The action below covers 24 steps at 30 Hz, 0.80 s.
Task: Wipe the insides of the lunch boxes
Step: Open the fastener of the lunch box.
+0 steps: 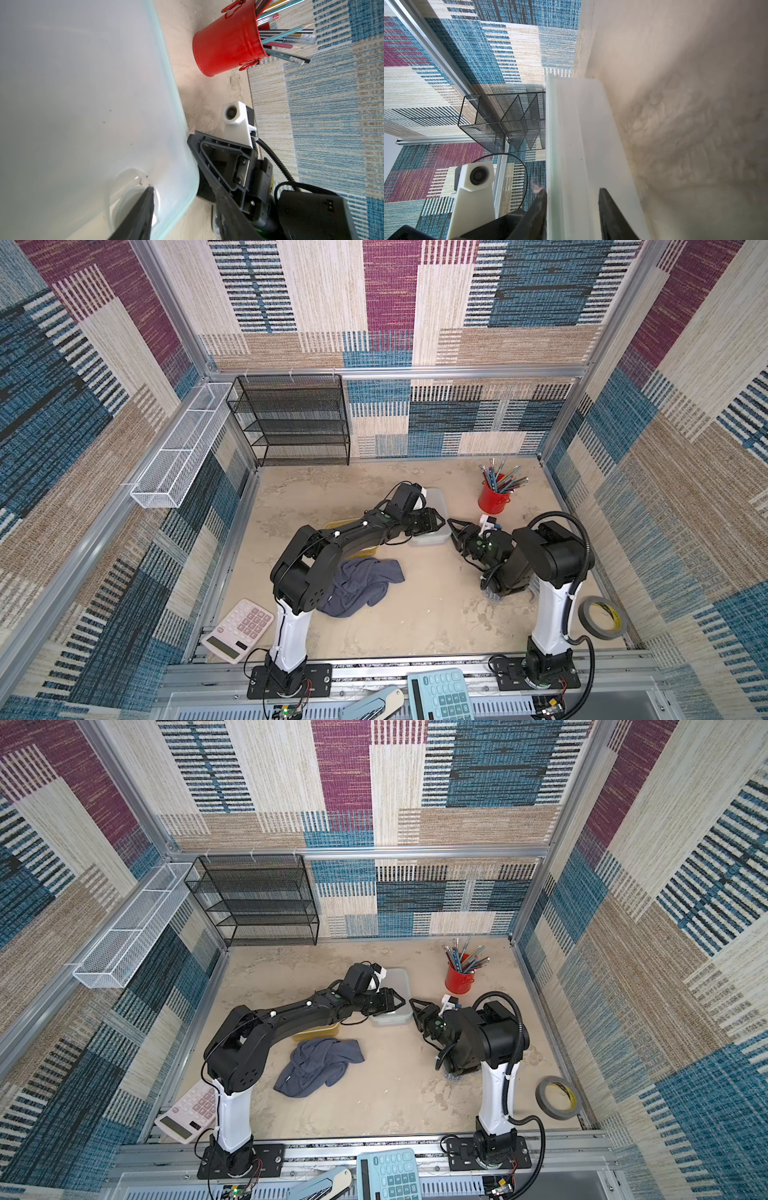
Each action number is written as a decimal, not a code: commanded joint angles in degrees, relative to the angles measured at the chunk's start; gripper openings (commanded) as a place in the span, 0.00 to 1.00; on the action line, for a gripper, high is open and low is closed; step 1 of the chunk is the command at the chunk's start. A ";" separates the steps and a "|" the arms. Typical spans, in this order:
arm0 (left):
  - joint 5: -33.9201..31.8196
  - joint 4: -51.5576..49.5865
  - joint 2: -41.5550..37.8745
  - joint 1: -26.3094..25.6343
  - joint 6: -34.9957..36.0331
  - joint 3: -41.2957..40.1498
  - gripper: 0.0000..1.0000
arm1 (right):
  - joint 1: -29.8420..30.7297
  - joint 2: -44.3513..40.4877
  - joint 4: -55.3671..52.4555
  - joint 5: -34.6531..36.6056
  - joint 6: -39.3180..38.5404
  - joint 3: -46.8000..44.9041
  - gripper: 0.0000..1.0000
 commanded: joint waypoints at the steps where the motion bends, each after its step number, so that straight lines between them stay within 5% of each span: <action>1: -2.12 -8.09 1.43 0.03 -1.18 -0.17 0.52 | 0.23 0.04 10.55 -1.84 -0.87 -0.17 0.46; 24: -2.21 -13.26 -9.17 2.02 1.21 5.00 0.57 | 0.49 -1.03 6.93 -2.29 -5.16 0.73 0.54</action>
